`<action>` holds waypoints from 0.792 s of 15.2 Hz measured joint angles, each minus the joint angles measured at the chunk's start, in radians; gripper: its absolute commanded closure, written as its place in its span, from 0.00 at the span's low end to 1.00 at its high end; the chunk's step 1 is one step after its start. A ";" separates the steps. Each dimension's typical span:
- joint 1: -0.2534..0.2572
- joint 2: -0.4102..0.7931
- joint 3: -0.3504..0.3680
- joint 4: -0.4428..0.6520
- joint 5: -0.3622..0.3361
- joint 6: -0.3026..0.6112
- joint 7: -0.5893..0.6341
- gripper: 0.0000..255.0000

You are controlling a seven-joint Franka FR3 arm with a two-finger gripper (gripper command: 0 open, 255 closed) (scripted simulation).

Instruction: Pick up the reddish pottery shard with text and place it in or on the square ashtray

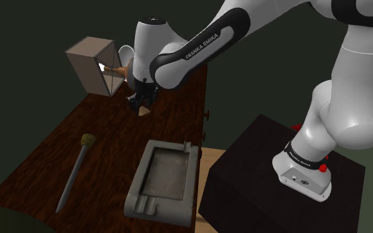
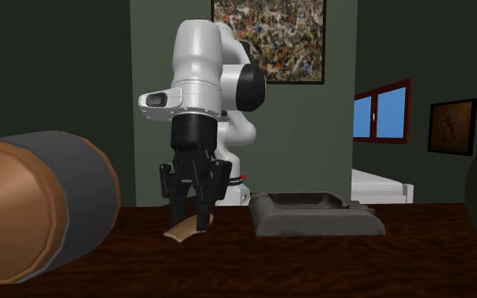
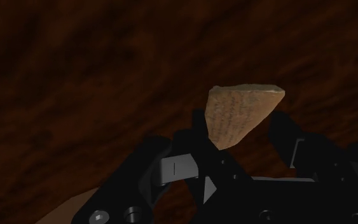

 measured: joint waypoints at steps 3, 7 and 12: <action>-0.002 -0.025 0.001 0.012 0.003 -0.037 -0.004 1.00; -0.003 -0.051 0.002 0.034 0.006 -0.085 -0.006 1.00; -0.003 -0.077 0.002 0.065 0.009 -0.141 -0.007 1.00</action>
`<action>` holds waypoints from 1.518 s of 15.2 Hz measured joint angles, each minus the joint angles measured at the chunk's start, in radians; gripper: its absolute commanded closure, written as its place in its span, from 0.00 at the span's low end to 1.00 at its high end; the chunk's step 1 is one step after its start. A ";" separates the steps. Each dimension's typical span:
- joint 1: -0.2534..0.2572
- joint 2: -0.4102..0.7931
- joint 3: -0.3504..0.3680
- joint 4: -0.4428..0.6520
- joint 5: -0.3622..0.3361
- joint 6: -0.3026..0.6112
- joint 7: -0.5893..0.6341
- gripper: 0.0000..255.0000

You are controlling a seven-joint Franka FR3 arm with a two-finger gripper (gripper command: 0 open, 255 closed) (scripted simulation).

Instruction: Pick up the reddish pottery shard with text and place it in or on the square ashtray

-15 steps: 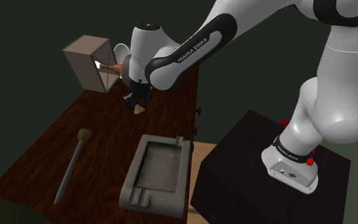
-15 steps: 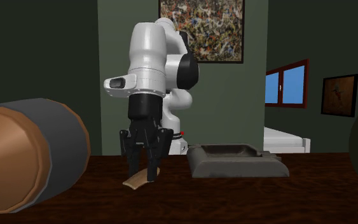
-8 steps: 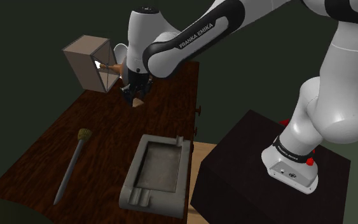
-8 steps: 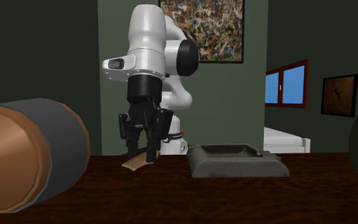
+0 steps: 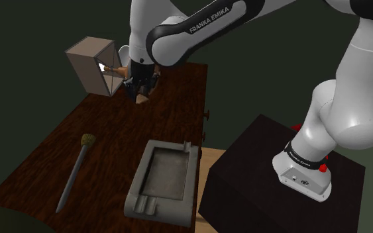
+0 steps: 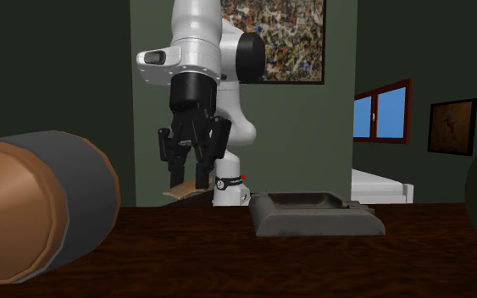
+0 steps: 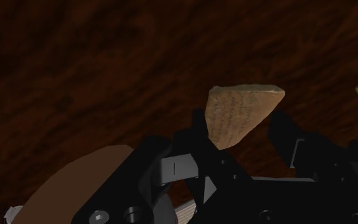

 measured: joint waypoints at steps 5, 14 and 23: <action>0.044 -0.093 0.026 -0.116 -0.022 0.021 0.084 1.00; 0.137 -0.256 0.115 -0.296 -0.060 0.032 0.294 1.00; 0.224 -0.347 0.237 -0.394 -0.079 0.024 0.516 1.00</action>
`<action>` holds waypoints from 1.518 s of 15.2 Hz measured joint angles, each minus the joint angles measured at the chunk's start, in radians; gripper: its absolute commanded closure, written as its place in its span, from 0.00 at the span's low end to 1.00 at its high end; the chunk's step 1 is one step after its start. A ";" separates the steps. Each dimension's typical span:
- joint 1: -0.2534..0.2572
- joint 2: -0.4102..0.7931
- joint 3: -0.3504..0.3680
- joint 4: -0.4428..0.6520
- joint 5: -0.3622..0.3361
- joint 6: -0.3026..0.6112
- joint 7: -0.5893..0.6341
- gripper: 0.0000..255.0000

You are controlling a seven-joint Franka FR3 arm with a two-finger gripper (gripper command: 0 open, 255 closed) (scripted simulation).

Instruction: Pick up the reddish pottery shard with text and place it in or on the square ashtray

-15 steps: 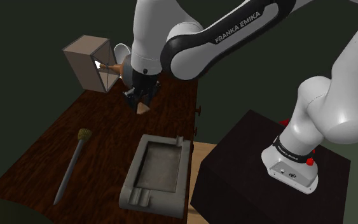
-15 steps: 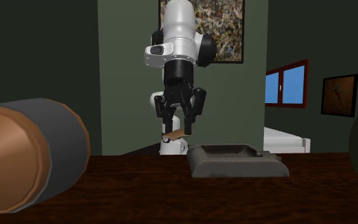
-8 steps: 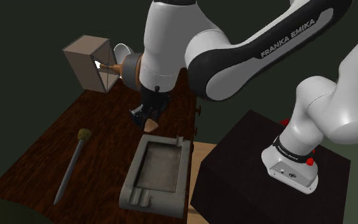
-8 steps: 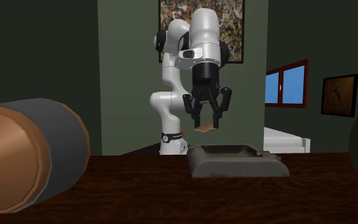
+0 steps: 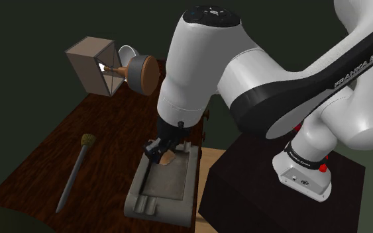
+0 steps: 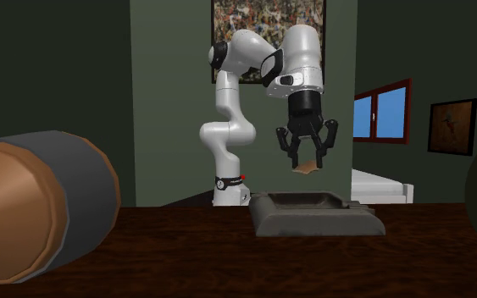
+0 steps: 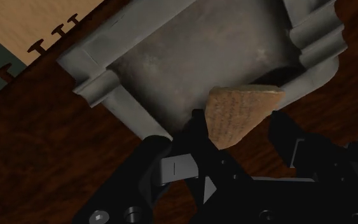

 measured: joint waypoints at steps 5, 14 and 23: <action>-0.002 0.029 0.010 -0.045 -0.023 0.070 0.032 1.00; -0.013 0.107 0.016 -0.088 -0.085 0.184 0.084 1.00; -0.014 0.111 0.017 -0.090 -0.089 0.191 0.089 0.00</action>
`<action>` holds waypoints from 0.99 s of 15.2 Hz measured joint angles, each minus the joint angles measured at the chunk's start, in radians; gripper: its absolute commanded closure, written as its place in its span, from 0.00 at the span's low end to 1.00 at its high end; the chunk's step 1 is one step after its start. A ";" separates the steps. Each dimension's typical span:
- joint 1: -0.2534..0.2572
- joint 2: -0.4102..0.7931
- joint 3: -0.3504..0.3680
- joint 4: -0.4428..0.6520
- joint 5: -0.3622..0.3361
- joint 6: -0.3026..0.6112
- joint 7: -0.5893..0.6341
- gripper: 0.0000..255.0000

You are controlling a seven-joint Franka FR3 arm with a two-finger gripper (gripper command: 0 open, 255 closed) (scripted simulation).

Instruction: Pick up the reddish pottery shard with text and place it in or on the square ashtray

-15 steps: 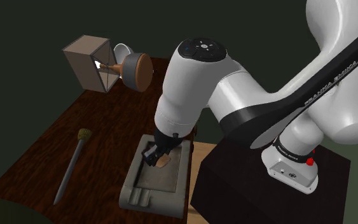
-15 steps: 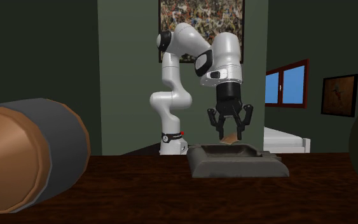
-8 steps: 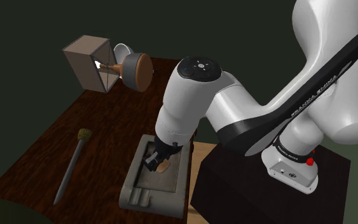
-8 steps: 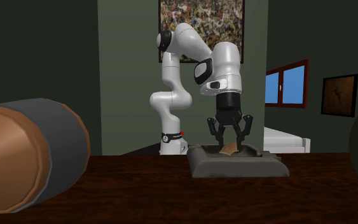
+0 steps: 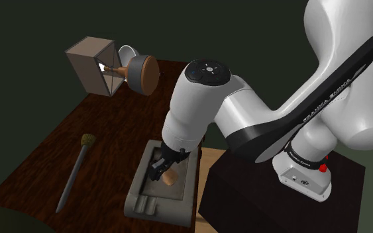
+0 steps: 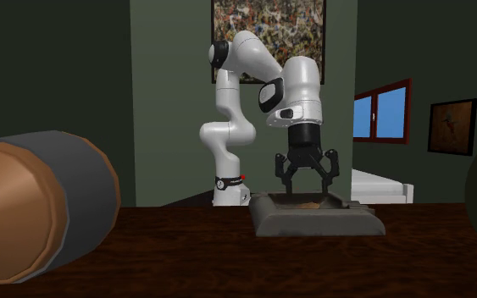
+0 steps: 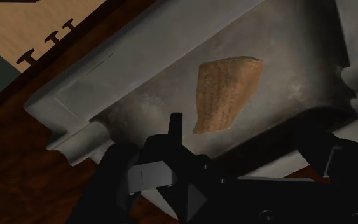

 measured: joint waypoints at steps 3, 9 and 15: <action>0.000 0.000 0.000 0.000 0.000 0.000 0.000 0.00; 0.017 -0.109 -0.004 0.010 0.074 -0.110 -0.054 0.00; 0.020 -0.118 -0.004 0.013 0.081 -0.123 -0.057 0.00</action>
